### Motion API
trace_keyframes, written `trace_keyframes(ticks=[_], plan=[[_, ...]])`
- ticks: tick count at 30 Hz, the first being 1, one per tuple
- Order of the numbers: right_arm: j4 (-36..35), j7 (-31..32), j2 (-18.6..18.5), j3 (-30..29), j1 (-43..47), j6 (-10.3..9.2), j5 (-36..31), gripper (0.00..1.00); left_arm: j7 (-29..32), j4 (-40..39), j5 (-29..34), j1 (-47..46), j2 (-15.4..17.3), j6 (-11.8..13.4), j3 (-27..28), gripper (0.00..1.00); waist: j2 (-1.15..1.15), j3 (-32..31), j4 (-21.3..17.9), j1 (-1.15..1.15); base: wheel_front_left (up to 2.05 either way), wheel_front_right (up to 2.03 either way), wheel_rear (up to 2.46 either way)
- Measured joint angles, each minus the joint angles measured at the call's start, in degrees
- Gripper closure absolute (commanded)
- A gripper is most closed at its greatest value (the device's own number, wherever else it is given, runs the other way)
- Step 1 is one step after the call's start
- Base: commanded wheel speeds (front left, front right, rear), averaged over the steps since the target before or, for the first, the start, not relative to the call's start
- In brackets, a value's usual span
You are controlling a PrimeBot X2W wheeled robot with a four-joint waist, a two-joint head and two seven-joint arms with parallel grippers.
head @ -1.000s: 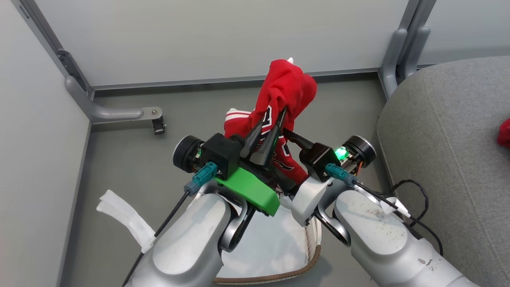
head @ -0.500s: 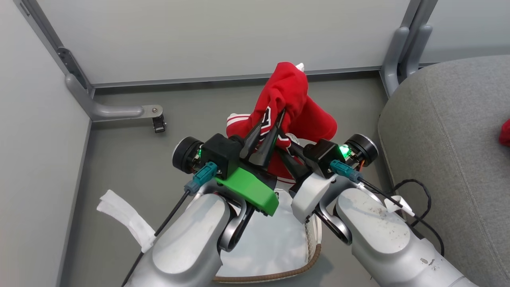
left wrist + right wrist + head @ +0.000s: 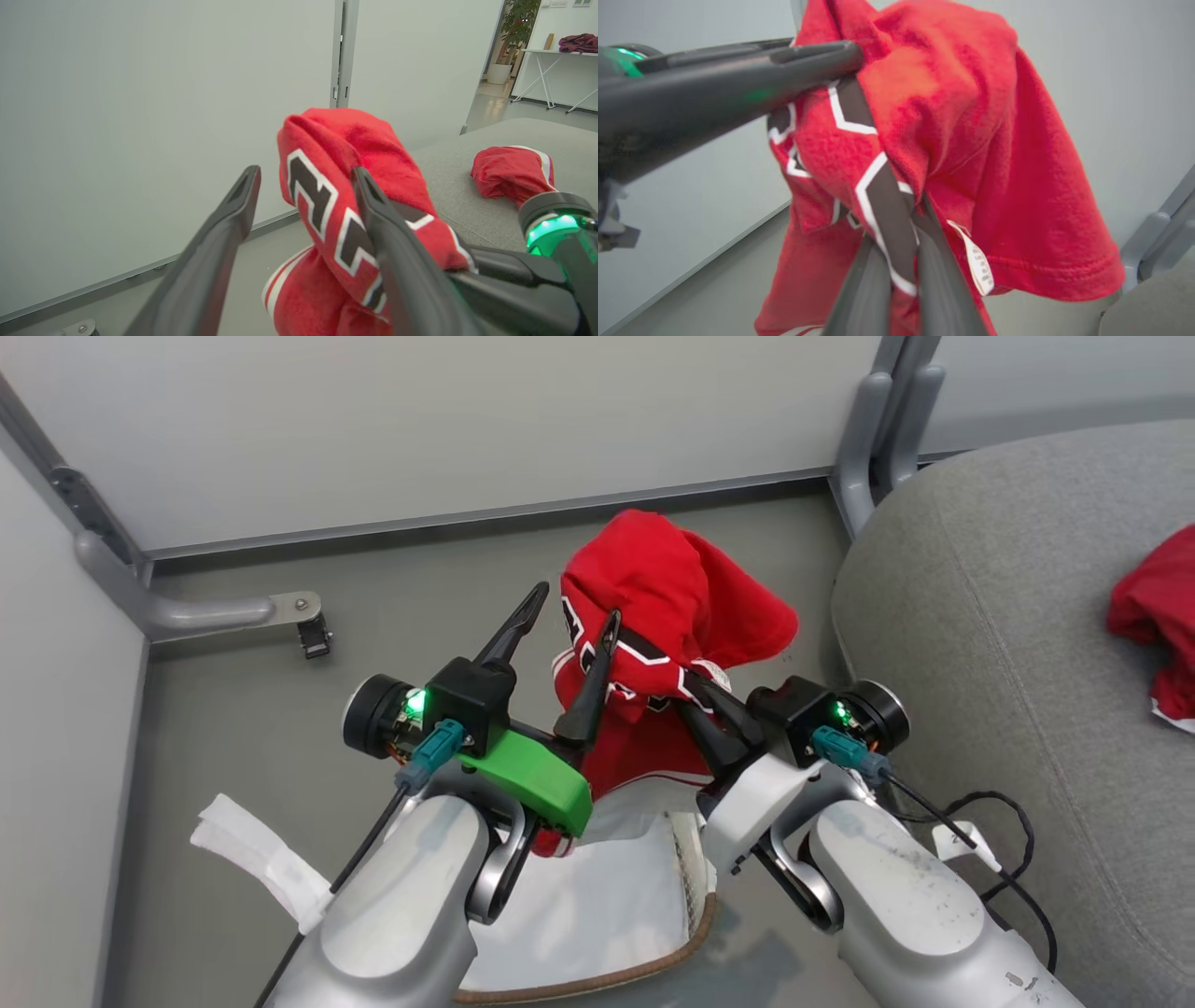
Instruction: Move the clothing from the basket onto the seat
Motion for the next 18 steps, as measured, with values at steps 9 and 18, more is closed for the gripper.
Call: trace_keyframes(ticks=[9,18], plan=[[-2.11,0.0,0.0,-3.59,2.78,0.0,1.05,1.0,0.01,0.19,2.02,2.47,0.85,-2.3,3.39,0.0,0.0,0.8,-7.5,0.0,0.0,0.0,0.0],[-4.13,0.01,-0.03,-6.15,6.17,0.0,2.09,1.0,0.0,-0.53,2.89,7.09,0.6,-4.24,6.05,0.0,0.0,1.01,-17.57,0.0,0.0,0.0,0.0]])
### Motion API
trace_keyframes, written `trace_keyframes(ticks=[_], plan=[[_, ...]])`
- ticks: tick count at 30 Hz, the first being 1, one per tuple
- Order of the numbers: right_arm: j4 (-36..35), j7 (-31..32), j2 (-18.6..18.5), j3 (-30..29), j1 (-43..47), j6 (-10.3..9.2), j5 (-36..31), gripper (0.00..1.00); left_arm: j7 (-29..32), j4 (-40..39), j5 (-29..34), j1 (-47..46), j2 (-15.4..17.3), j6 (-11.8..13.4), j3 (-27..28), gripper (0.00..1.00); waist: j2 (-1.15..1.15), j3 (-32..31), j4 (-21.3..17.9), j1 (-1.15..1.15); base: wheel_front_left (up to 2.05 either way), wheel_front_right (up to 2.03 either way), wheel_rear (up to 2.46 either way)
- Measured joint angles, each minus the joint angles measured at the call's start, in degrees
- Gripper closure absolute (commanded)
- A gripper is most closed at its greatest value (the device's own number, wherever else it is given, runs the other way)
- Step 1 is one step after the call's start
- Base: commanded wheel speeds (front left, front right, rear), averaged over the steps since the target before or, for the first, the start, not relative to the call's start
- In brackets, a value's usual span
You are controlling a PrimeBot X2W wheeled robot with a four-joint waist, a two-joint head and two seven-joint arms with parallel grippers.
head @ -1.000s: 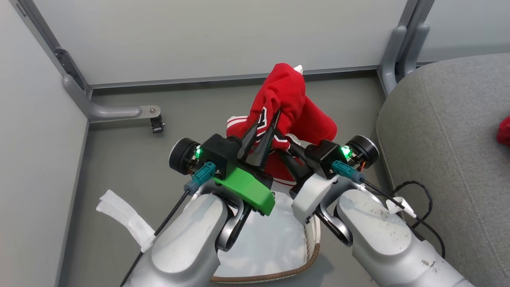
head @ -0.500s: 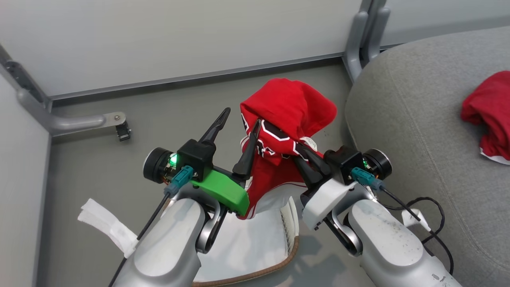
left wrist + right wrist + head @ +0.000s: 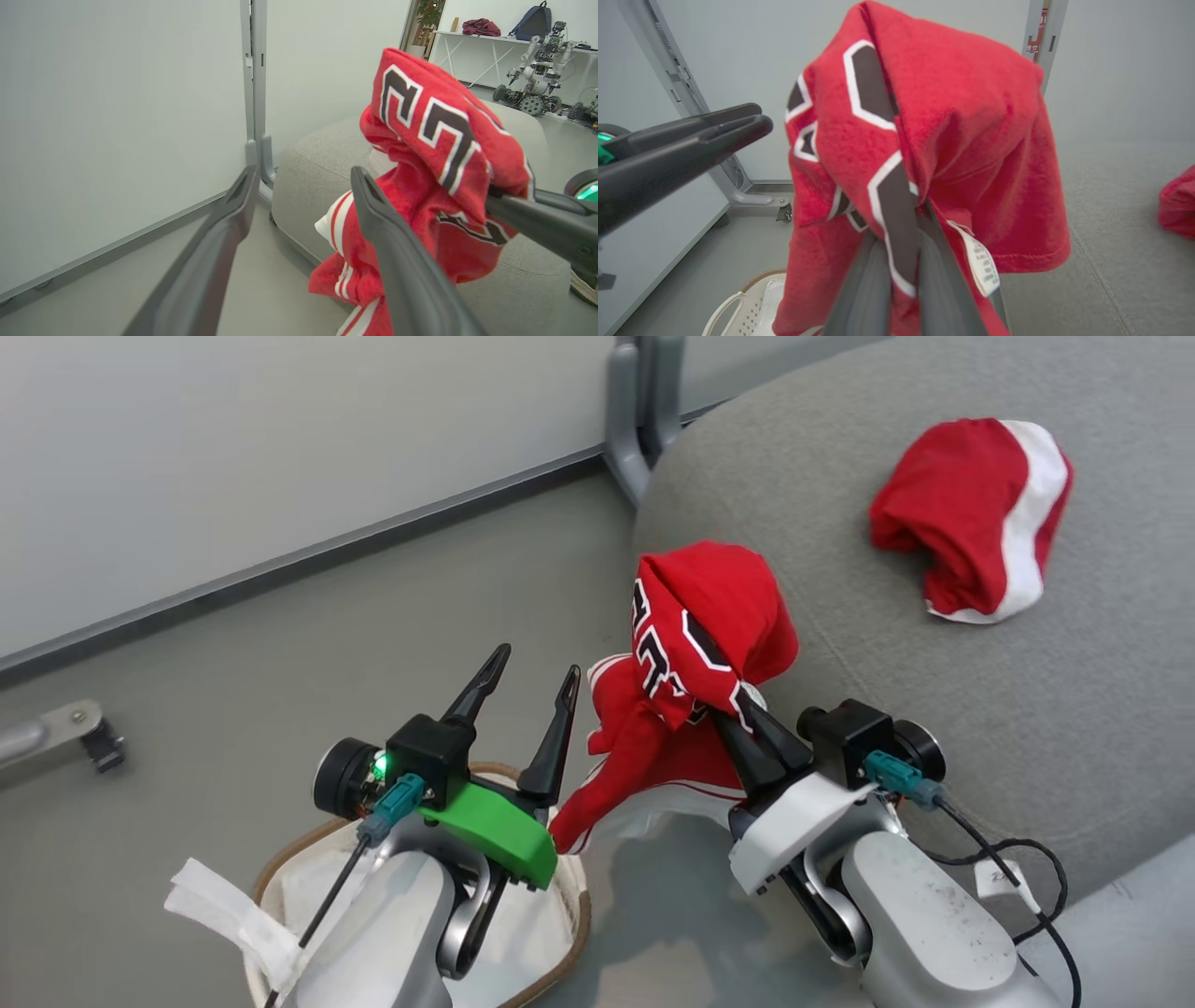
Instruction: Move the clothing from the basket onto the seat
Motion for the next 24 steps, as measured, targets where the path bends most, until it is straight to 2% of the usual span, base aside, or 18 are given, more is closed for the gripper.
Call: trace_keyframes(ticks=[5,11,17,24], plan=[[-1.23,0.0,-0.01,-4.05,2.21,-0.01,-1.55,1.0,0.0,0.32,0.59,1.01,-0.79,-0.91,-0.48,0.0,0.0,-0.05,-5.78,0.0,0.0,0.0,0.0],[-3.77,-0.01,-0.09,-9.14,4.74,-0.01,-3.8,1.0,0.01,1.98,0.66,0.8,-1.65,-1.79,-2.27,0.0,0.0,0.7,-9.88,0.0,0.0,0.0,0.0],[-3.77,-0.01,-0.01,-13.59,3.63,0.0,-8.49,1.0,0.01,2.94,0.93,0.94,-1.77,-2.22,-2.27,0.0,0.0,2.31,-10.88,0.0,0.0,0.0,0.0],[-0.46,-0.01,-2.93,-17.78,-6.25,0.0,-11.98,1.0,0.01,1.85,2.34,2.46,-0.21,-2.27,-0.63,0.0,0.0,4.78,-10.96,0.0,0.0,0.0,0.0]])
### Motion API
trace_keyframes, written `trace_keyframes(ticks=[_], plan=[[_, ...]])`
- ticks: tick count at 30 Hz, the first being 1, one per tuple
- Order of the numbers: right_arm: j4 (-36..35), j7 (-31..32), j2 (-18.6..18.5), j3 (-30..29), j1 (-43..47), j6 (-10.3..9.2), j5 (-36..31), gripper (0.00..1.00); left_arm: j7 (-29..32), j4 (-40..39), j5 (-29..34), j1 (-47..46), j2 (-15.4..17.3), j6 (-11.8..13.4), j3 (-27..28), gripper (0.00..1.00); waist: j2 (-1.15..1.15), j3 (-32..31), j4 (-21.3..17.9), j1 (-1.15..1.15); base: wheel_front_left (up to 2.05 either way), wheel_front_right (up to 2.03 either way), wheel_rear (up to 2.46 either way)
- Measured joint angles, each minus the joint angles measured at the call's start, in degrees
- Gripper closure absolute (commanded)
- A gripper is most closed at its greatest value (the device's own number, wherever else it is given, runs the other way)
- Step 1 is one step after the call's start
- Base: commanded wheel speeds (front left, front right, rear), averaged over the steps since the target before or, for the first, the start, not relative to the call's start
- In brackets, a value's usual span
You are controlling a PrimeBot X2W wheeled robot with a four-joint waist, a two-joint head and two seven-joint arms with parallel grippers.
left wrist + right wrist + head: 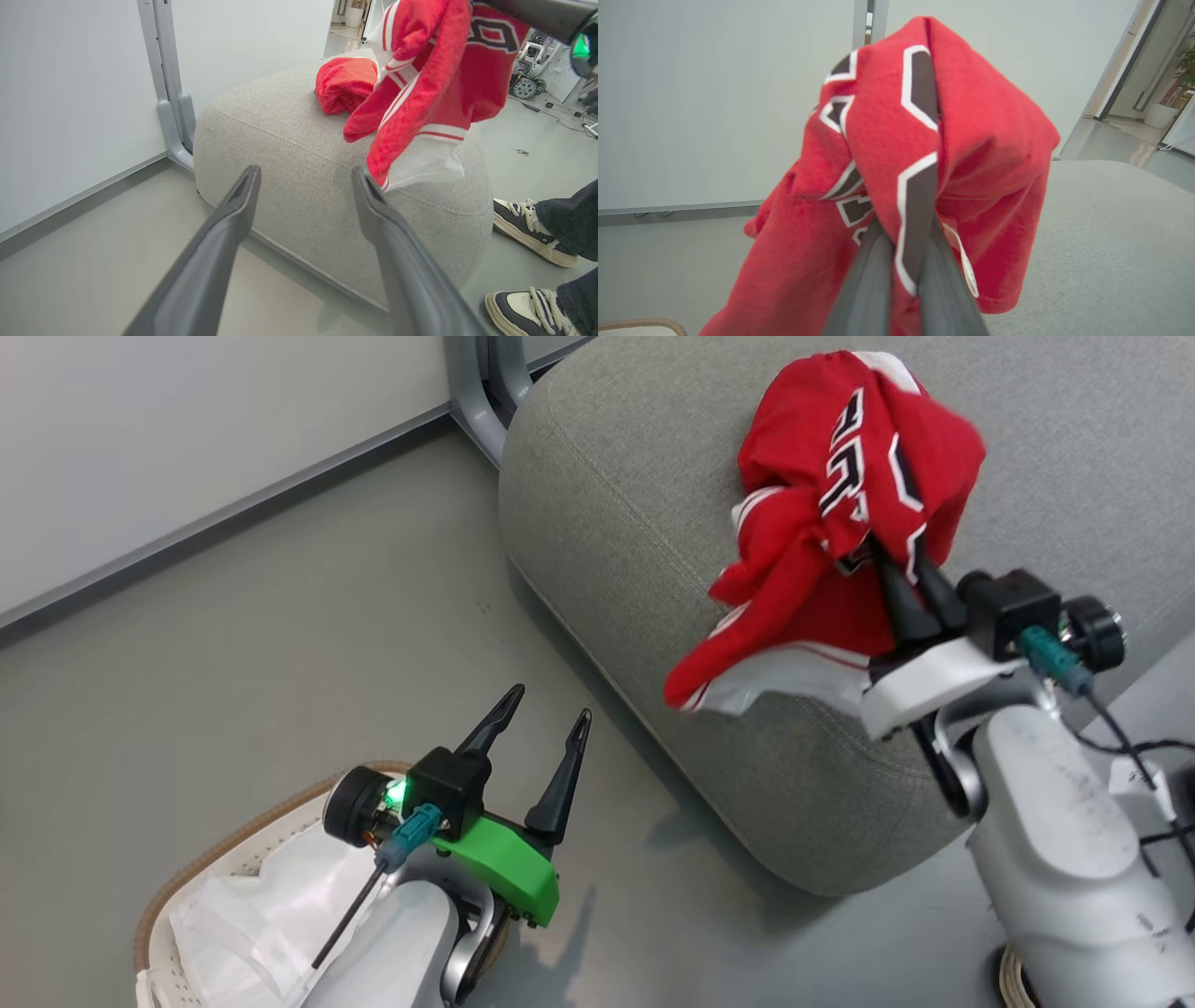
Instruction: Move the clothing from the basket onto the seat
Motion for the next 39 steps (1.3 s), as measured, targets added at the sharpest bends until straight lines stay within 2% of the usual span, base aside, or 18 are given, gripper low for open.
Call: trace_keyframes(ticks=[12,19,24,30,31,32,33,34,39], plan=[[8.81,0.0,-7.35,-12.29,-19.48,0.0,-6.79,1.0,0.0,-1.15,1.05,-1.24,5.13,-0.16,-0.31,0.0,0.0,7.58,4.48,0.0,0.0,0.0,0.0],[15.36,0.0,-10.68,-24.4,-26.28,0.0,-12.95,1.0,0.0,-2.27,0.54,-3.21,7.08,-0.18,-0.38,0.0,0.0,12.56,7.88,0.01,0.0,0.0,0.0],[19.51,0.0,-10.42,-35.21,-28.3,0.0,-18.68,1.0,0.0,-2.89,0.37,-3.95,8.59,-0.18,-1.08,0.0,0.0,16.1,10.59,0.01,0.0,0.0,0.0],[23.65,0.0,-9.01,-44.06,-30.67,0.0,-25.1,1.0,0.0,-3.5,0.13,-5.55,10.2,-0.18,-1.08,0.0,0.0,20.05,13.74,0.01,0.0,0.0,0.0],[24.43,0.0,-8.62,-45.28,-30.98,0.0,-25.83,0.86,0.0,-3.57,0.08,-5.7,10.39,-0.18,-0.79,0.0,0.0,20.73,14.24,0.01,0.0,0.0,0.0],[24.85,0.0,-8.2,-46.03,-31.14,0.0,-26.38,0.56,0.0,-3.66,0.05,-5.8,10.51,-0.18,-0.68,0.0,0.0,21.24,14.61,0.01,0.0,0.0,0.0],[25.07,0.0,-7.55,-46.73,-31.17,0.0,-27.07,0.15,0.0,-3.71,0.05,-5.85,10.65,-0.18,-0.57,0.0,0.0,21.84,15.06,0.01,0.0,0.0,0.0],[25.12,0.0,-6.86,-47.26,-31.16,0.0,-27.69,0.0,0.0,-3.72,0.05,-5.86,10.63,-0.18,-0.54,0.0,0.0,22.38,15.46,0.01,0.0,0.0,0.0],[22.54,-0.01,-3.72,-50.19,-28.92,0.0,-28.4,0.0,0.0,-3.61,0.05,-5.94,10.44,-0.18,-0.4,0.0,0.0,23.68,16.98,0.01,0.0,0.0,0.0]])
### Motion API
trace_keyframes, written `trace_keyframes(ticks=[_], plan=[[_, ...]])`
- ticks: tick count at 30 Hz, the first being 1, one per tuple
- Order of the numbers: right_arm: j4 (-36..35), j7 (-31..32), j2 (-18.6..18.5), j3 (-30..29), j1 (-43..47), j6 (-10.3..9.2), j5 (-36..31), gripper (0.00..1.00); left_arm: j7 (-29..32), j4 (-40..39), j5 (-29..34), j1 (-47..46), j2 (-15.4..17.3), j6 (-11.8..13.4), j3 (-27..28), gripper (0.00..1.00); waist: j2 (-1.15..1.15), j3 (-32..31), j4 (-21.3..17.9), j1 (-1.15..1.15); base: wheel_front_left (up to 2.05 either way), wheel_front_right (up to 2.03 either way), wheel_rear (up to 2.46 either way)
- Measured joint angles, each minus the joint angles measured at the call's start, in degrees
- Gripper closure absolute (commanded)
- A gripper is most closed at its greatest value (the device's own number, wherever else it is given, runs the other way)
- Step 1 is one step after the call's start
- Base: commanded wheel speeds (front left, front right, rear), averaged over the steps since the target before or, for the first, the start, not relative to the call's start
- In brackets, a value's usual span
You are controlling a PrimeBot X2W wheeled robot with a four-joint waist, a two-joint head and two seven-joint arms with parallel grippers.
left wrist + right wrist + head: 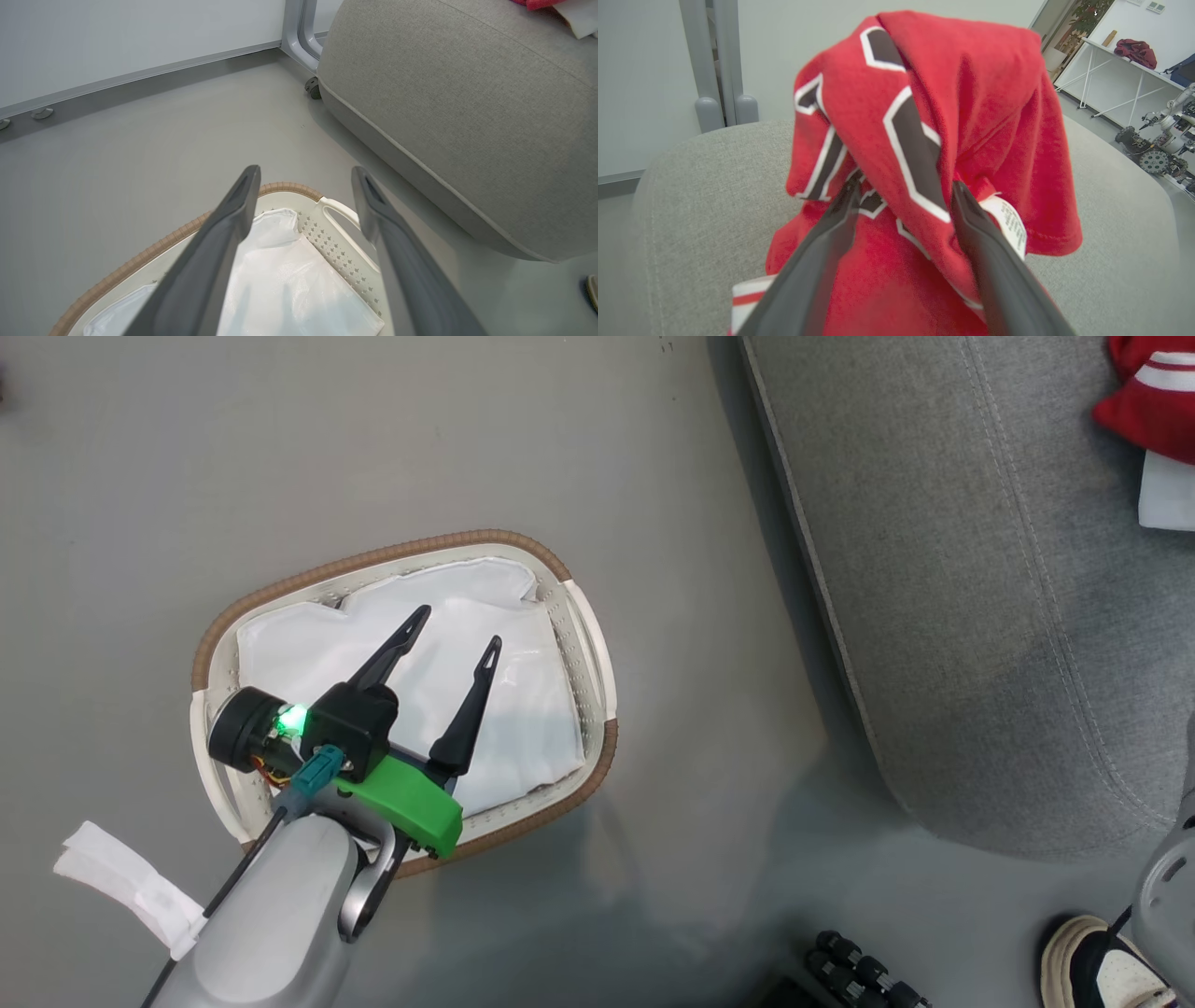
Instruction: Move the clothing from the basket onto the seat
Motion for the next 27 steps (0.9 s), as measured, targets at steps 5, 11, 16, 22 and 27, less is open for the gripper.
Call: trace_keyframes(ticks=[5,11,16,22,27], plan=[[-2.91,0.01,1.86,-1.92,5.59,0.0,0.46,0.0,0.0,0.15,0.09,-0.19,-0.68,0.0,0.9,0.0,0.0,-1.33,0.18,0.0,0.0,0.0,0.0],[-8.14,0.0,3.67,0.34,12.95,0.0,5.73,0.0,0.0,0.32,0.18,0.75,-1.66,0.1,3.68,0.0,0.0,-4.32,-0.16,-0.01,0.0,0.0,0.0],[-11.94,0.0,4.71,3.88,19.62,0.0,9.23,0.0,0.0,0.03,0.66,2.87,-2.35,0.55,6.88,0.0,0.0,-7.28,-0.37,-0.01,0.0,0.0,0.0],[-16.59,0.0,5.83,9.44,25.62,0.0,13.77,0.0,0.0,-0.52,1.52,5.94,-4.09,1.35,12.61,0.0,0.0,-11.16,-0.07,-0.02,0.0,0.0,0.0],[-18.07,0.01,6.38,13.6,28.82,0.0,16.14,0.0,-0.01,-0.56,2.56,7.77,-6.02,1.34,16.81,0.0,0.0,-13.55,1.39,-0.02,0.0,0.0,0.0]])
